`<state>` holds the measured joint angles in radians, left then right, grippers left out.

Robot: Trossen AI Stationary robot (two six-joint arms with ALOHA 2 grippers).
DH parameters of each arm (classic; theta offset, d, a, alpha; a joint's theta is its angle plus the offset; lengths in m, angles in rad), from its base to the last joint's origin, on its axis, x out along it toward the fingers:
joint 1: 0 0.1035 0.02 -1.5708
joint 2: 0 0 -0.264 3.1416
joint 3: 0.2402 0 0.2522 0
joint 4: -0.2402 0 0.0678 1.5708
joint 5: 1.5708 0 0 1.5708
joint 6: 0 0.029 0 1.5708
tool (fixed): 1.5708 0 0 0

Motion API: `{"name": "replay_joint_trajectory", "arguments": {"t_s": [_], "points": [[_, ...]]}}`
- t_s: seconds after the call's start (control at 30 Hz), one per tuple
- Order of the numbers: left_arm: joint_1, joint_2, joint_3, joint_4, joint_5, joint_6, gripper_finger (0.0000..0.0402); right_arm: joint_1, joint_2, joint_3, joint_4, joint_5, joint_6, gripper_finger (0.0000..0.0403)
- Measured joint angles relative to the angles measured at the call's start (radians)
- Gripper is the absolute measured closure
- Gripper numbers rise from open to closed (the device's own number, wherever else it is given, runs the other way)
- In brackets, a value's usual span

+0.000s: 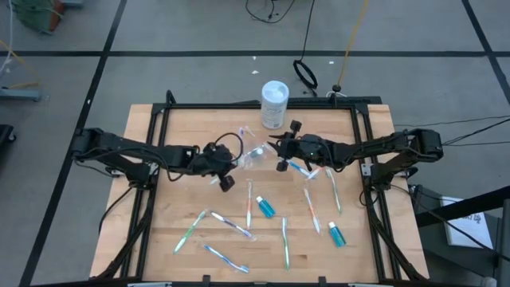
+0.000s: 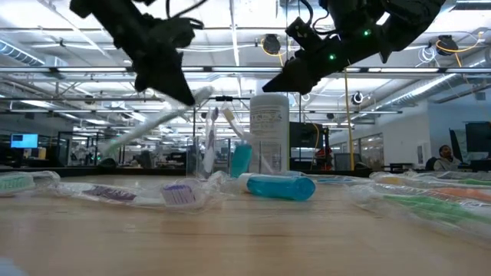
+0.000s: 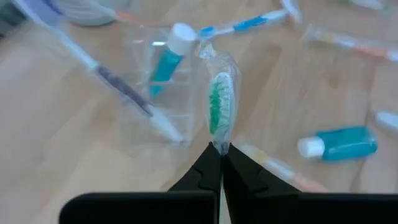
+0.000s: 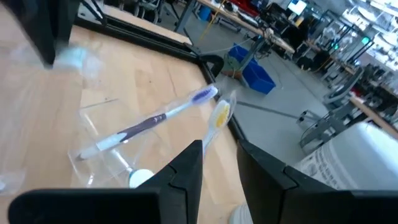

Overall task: Pick & Place toothbrushing station
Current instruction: Put the green toothbrush into the transparent organizer

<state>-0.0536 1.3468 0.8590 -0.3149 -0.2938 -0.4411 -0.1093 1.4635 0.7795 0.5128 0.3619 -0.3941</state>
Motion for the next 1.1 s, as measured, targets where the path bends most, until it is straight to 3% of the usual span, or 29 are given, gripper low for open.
{"name": "replay_joint_trajectory", "arguments": {"t_s": [0.27,0.53,0.9,1.1], "points": [[0.013,0.001,0.068,0.198,-0.166,0.241,0.0395,0.0,0.0,-0.03,-0.05,0.0,0.105,0.0312],[0.081,0.012,0.068,0.495,-0.174,0.369,0.0389,0.0,0.0,-0.102,-0.047,-0.001,0.15,0.0312],[0.121,0.141,0.068,0.626,-0.162,0.378,0.0399,0.007,0.0,-0.152,-0.047,-0.001,0.281,0.0312],[0.119,0.212,0.068,0.663,-0.294,0.375,0.0394,0.038,0.0,-0.169,-0.048,-0.001,0.28,0.0312]]}}
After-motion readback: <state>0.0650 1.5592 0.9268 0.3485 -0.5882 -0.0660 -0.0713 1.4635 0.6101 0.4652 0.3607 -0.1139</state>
